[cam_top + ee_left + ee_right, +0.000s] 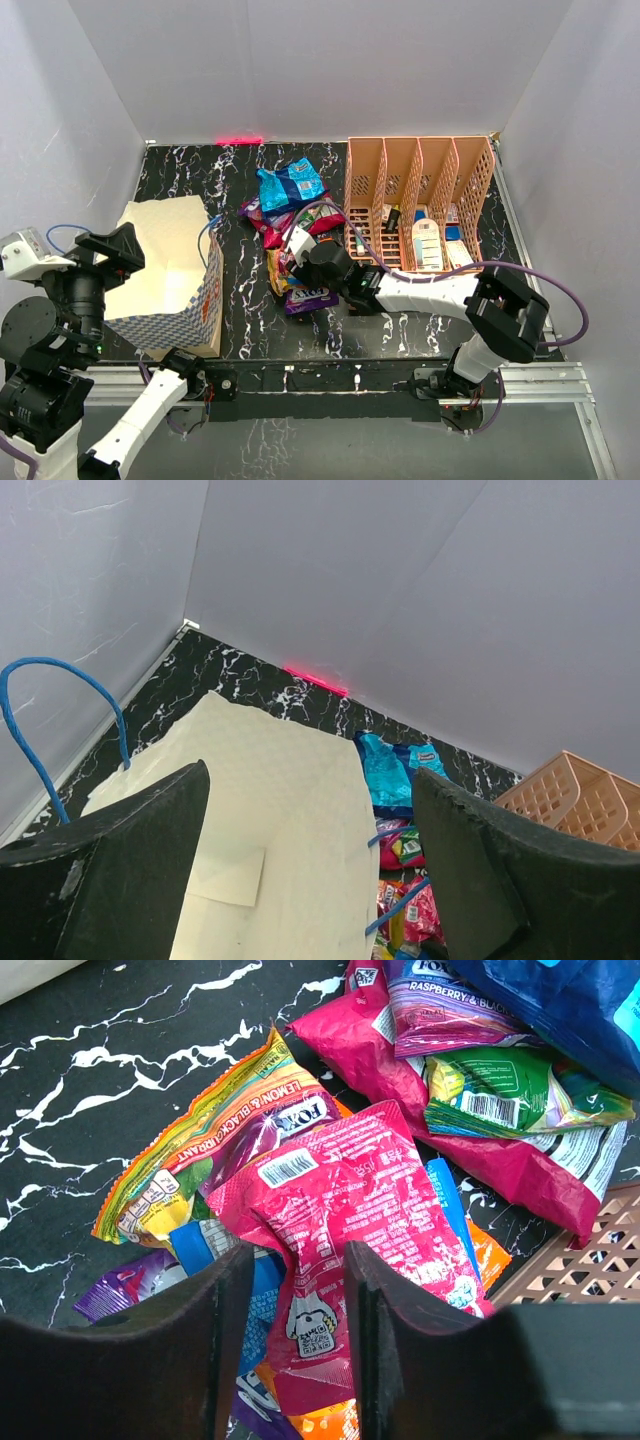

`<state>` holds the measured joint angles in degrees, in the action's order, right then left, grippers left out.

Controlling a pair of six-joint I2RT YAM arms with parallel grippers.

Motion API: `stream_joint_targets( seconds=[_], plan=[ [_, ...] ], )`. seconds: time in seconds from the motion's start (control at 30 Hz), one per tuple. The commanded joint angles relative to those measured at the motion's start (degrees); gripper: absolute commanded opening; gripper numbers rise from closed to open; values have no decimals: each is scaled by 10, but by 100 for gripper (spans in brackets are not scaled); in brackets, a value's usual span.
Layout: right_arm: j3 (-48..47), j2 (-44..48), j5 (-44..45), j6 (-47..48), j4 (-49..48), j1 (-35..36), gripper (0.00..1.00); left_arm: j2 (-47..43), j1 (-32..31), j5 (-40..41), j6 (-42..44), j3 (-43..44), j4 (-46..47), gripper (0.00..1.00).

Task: Take the snacks out of the paper bag
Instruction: Place the snack at the center of the board, then reset both arms

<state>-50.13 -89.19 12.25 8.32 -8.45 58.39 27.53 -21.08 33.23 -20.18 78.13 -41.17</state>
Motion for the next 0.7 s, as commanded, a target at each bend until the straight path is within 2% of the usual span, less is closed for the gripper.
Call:
stream_joint_targets(
  seconds=[0.0,0.27,0.4,0.5,0.6,0.67],
  plan=[
    [-25,35,4,-8,-12,1,47,17,2,-19,11,16,8,81],
    [-60,86,28,-10,14,1,75,19,2,-41,13,21,12,82],
    [-113,96,152,-88,58,-7,97,25,1,-50,17,31,15,83],
    [-195,107,220,-110,163,-14,98,32,1,-57,26,43,20,84],
    [-240,147,296,-81,190,-16,98,43,2,-66,35,64,26,85],
    [-278,186,309,-75,218,-16,98,56,2,-78,45,85,32,87]
  ],
)
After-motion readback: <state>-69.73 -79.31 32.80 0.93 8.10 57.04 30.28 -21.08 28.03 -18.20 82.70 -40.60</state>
